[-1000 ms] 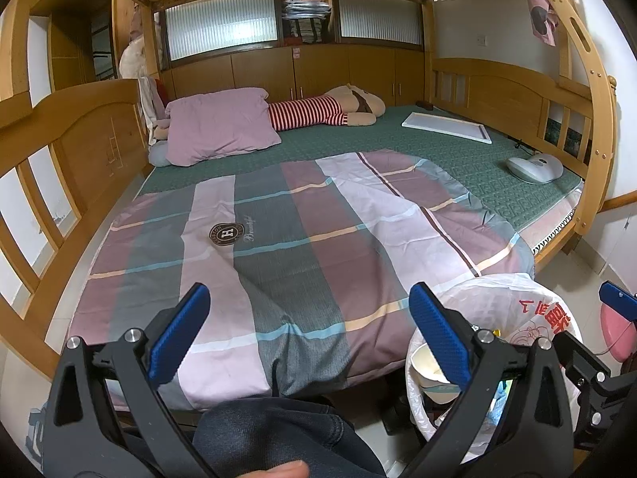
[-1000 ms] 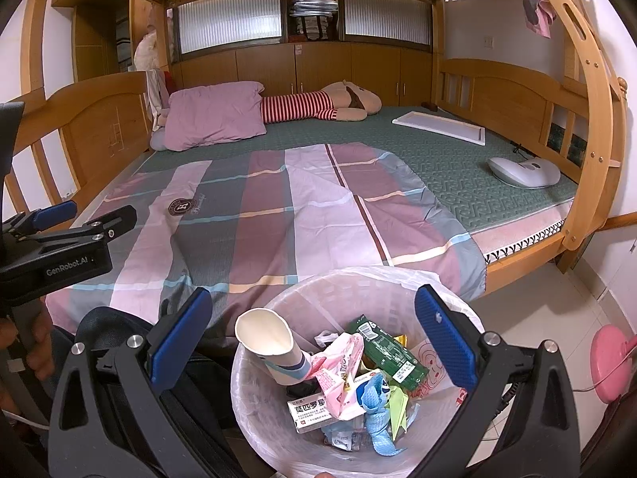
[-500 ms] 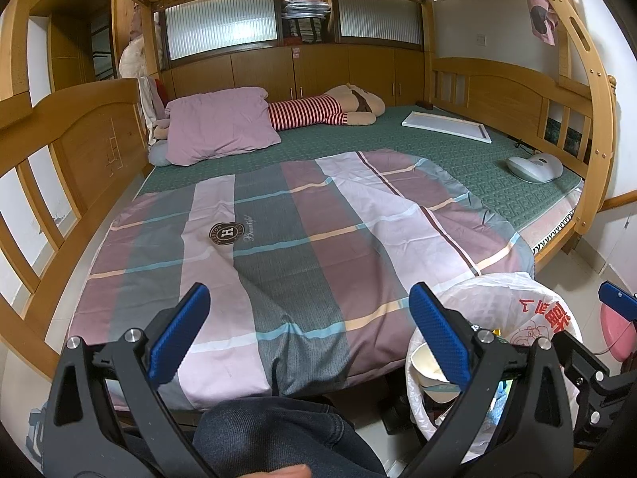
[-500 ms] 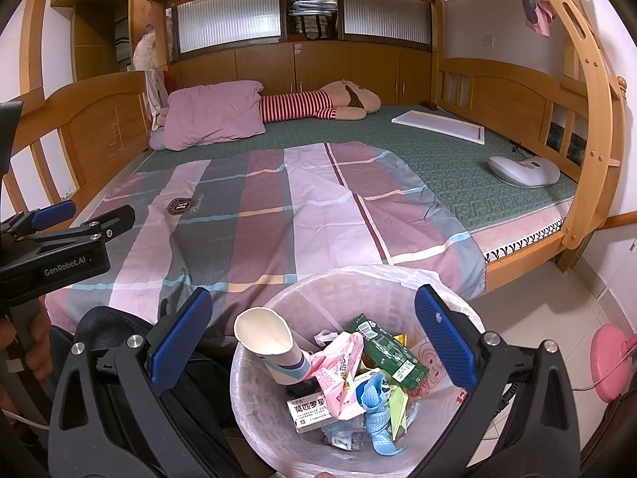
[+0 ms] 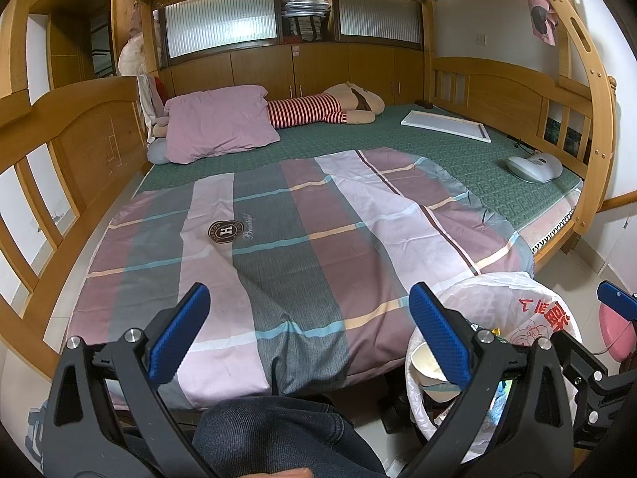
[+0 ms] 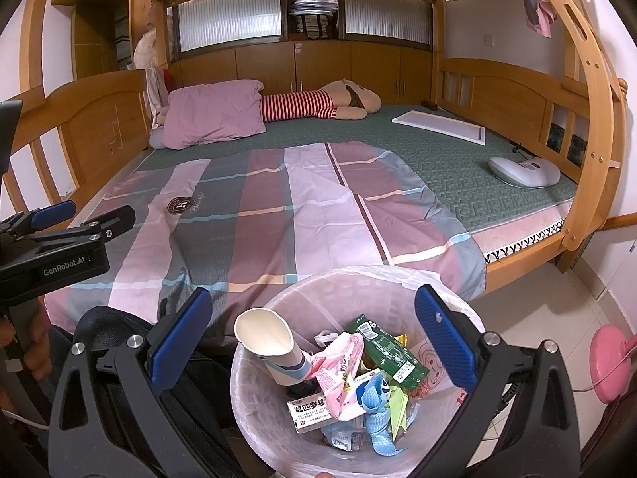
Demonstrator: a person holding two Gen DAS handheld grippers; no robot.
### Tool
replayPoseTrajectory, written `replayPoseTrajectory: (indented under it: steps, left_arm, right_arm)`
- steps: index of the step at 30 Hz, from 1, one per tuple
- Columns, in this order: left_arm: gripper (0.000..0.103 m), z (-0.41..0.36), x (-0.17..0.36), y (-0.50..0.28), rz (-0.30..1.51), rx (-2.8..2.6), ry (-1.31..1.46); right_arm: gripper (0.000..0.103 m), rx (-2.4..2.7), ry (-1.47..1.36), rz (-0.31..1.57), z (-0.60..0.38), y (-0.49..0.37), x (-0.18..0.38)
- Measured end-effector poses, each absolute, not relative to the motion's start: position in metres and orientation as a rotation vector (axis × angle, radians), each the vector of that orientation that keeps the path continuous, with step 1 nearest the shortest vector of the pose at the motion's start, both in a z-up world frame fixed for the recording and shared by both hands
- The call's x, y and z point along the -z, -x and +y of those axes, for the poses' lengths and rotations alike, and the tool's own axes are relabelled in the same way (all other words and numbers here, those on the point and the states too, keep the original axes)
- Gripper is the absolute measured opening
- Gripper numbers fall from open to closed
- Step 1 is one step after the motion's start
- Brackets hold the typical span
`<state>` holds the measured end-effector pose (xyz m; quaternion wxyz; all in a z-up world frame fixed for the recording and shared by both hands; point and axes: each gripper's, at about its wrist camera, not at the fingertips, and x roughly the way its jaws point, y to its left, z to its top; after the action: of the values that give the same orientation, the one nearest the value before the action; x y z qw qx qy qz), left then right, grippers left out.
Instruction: Collect trash
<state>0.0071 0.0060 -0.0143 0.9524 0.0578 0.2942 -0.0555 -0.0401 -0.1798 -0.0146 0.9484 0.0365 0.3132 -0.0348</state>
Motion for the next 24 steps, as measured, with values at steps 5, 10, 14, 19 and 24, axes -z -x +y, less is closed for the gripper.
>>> replayPoseTrajectory:
  steps: [5,10,14,19,24]
  left_arm:
    - [0.100,0.0062,0.0140,-0.0066,0.599,0.113,-0.117]
    - [0.100,0.0061,0.0159,-0.0071,0.602,0.116,-0.119]
    - [0.100,0.0067,0.0167,-0.0071,0.604,0.118,-0.118]
    - [0.100,0.0062,0.0186,-0.0082,0.607,0.120,-0.120]
    - [0.100,0.0052,0.0193,-0.0089,0.611,0.124,-0.121]
  right_arm:
    - [0.100,0.070,-0.074,0.637,-0.1799,0.0402,0.0144]
    - [0.100,0.071,-0.075,0.638,-0.1796,0.0398,0.0150]
    - [0.100,0.071,-0.074,0.638,-0.1794,0.0395,0.0151]
    - [0.099,0.070,-0.075,0.641,-0.1795,0.0398,0.0175]
    - [0.100,0.070,-0.074,0.643,-0.1797,0.0394,0.0197]
